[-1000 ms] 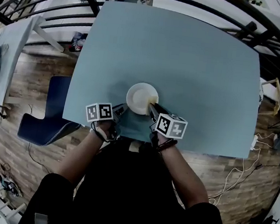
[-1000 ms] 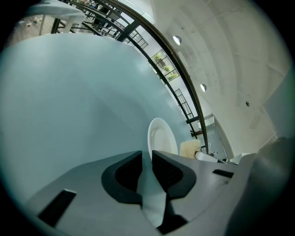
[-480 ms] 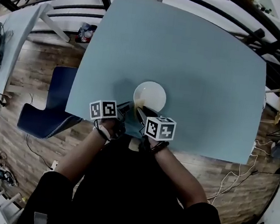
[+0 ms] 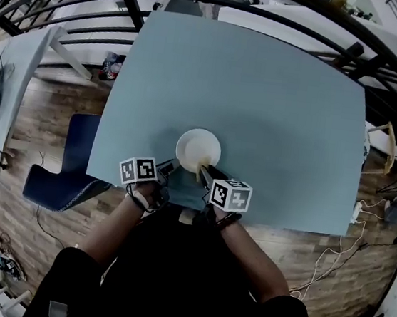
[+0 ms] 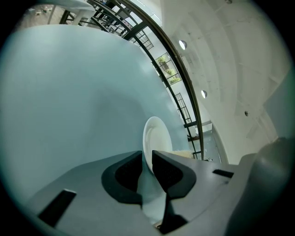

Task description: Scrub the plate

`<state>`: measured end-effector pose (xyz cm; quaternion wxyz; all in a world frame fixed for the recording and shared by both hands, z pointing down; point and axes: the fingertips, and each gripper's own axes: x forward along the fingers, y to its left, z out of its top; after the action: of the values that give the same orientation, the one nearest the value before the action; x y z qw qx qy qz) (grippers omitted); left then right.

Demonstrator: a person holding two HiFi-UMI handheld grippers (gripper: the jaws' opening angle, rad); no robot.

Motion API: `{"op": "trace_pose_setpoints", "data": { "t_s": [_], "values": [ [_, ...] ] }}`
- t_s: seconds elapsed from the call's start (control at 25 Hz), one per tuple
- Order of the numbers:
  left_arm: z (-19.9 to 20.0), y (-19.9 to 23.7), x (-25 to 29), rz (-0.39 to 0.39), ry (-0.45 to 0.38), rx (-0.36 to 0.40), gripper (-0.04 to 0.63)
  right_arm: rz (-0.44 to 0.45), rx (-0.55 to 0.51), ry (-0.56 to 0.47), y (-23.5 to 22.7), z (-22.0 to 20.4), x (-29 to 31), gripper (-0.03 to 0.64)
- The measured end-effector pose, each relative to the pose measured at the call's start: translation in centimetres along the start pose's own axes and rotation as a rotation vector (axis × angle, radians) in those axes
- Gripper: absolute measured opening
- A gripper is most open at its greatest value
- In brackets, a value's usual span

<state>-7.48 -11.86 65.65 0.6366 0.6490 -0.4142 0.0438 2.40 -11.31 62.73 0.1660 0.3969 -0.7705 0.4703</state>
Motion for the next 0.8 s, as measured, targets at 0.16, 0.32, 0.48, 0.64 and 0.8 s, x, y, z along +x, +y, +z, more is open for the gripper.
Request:
{"op": "trace_pose_setpoints", "data": {
  "t_s": [0.16,0.32,0.48,0.64,0.8],
  "values": [
    [-0.3,-0.3,0.1,0.006,-0.009,-0.008,0.075,-0.026,0.035,-0.033,-2.3,1.0,-1.7,0.104],
    [-0.3,-0.7,-0.5,0.024,-0.027,0.021,0.075,-0.036,0.073,-0.076,-4.0,2.1,-3.4,0.104],
    [1.2,-1.5,-2.7,0.071,-0.077,0.186,0.075,-0.038,0.105,-0.121,-4.9,3.4,-5.0,0.104],
    [4.5,-1.9,-7.0,0.140,-0.178,0.383,0.075,-0.078,0.050,-0.223,-4.2,6.0,-7.6,0.104],
    [9.1,-4.6,-12.4,0.194,-0.309,0.552,0.074,-0.123,-0.086,-0.387,-2.2,10.8,-11.8,0.104]
  ]
}}
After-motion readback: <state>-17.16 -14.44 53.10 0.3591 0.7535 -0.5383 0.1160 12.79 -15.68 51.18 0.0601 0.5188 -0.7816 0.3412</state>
